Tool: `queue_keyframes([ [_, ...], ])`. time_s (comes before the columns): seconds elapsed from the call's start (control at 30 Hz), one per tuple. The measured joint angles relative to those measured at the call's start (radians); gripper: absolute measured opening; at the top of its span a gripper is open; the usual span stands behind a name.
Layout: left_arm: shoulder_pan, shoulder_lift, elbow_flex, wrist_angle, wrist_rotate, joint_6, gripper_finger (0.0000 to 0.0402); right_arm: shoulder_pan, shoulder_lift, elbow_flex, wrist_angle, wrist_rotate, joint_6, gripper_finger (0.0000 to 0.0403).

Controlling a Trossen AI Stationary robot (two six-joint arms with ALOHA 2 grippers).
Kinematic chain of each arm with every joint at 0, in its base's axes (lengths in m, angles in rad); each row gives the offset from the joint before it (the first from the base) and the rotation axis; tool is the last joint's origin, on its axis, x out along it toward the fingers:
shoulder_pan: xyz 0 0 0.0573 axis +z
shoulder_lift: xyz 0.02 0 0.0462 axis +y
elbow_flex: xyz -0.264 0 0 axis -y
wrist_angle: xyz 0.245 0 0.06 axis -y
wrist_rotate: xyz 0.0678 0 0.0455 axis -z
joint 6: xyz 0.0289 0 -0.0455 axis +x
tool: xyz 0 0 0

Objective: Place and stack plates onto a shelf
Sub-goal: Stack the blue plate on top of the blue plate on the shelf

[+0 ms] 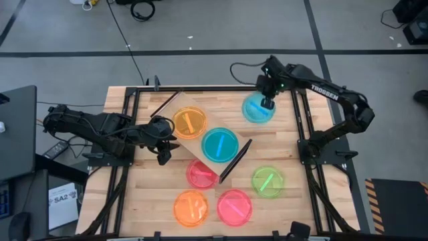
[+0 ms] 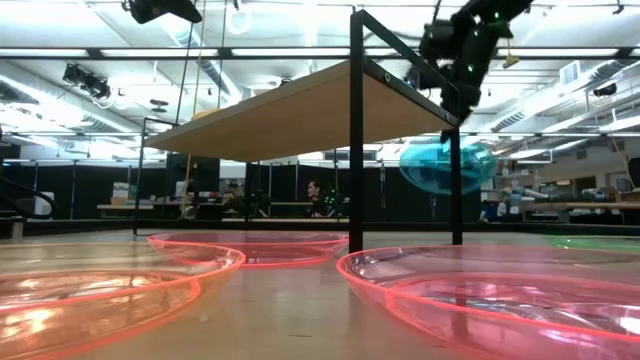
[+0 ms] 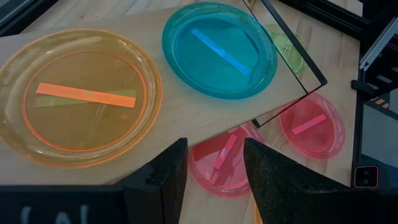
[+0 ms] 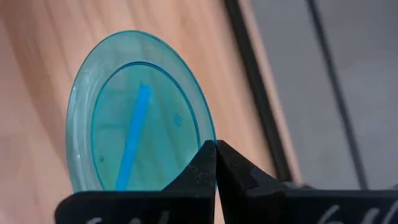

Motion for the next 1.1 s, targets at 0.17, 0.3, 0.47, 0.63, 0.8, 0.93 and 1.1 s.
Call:
queue_keyframes([
  [0.17,0.0,0.0,0.0,0.0,0.0,0.0,0.0165,-0.002,0.0,0.112,-0.001,0.003,0.0,0.0007],
  [0.3,0.0,0.0,0.0,0.0,0.0,0.0,0.0165,-0.002,0.0,0.201,-0.001,-0.001,0.0,0.0007],
  [0.47,0.0,0.0,0.0,0.0,0.0,0.0,0.0165,-0.002,-0.001,0.287,0.001,-0.094,0.04,0.0007],
  [0.63,0.0,0.0,0.0,0.0,0.0,0.0,0.0165,0.014,-0.001,0.315,0.015,-0.255,0.176,0.0008],
  [0.8,0.0,0.0,0.0,0.0,0.0,0.0,0.0165,0.071,0.004,0.315,0.019,-0.374,0.303,0.0008],
  [0.93,0.0,0.0,0.0,0.0,0.0,0.0,0.0165,0.142,0.005,0.315,0.023,-0.391,0.394,0.0008],
  [1.1,0.0,0.0,0.0,0.0,0.0,0.0,0.0165,0.239,0.005,0.315,0.025,-0.394,0.472,0.0008],
])
